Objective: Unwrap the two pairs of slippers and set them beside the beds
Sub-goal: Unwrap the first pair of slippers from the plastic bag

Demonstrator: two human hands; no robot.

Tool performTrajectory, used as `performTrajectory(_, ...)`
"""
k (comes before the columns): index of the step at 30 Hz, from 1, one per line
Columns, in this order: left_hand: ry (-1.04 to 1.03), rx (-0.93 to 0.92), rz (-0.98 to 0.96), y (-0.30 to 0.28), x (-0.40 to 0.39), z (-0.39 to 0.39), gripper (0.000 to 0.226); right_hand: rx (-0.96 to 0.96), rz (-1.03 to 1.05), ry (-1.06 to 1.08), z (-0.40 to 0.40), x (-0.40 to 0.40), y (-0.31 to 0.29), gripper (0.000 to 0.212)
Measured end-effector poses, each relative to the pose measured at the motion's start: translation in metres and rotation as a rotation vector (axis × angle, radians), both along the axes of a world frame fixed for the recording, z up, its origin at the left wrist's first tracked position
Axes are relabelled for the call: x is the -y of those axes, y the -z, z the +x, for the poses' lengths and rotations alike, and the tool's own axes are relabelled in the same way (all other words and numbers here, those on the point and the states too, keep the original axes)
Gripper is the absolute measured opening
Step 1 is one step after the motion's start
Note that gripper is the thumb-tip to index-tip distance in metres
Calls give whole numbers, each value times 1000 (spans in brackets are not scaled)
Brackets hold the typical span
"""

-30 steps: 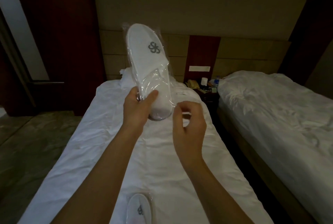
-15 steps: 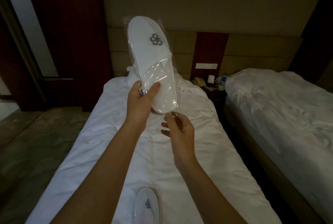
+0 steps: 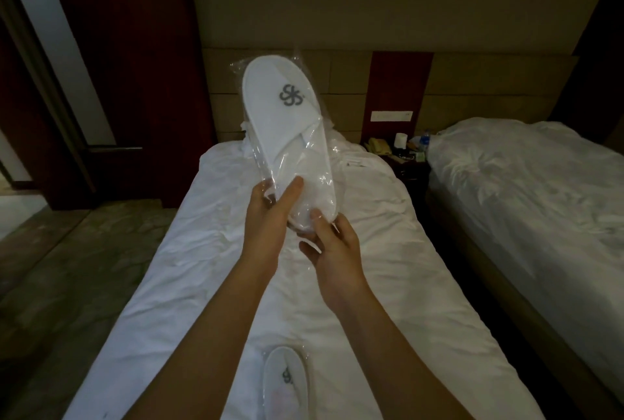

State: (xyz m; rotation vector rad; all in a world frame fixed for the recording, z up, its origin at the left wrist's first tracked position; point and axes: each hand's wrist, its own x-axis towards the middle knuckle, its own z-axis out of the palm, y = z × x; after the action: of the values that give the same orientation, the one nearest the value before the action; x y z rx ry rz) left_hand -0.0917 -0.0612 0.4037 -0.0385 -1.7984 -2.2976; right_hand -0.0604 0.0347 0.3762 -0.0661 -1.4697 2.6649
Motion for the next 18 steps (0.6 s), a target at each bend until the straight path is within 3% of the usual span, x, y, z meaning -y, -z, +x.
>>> performTrajectory(4, 100, 13, 21, 14, -7, 6, 34, -33, -12, -15, 1, -4, 3, 27)
performTrajectory(18, 113, 102, 13, 37, -27, -14, 34, 10, -28, -70, 15, -38, 51, 35)
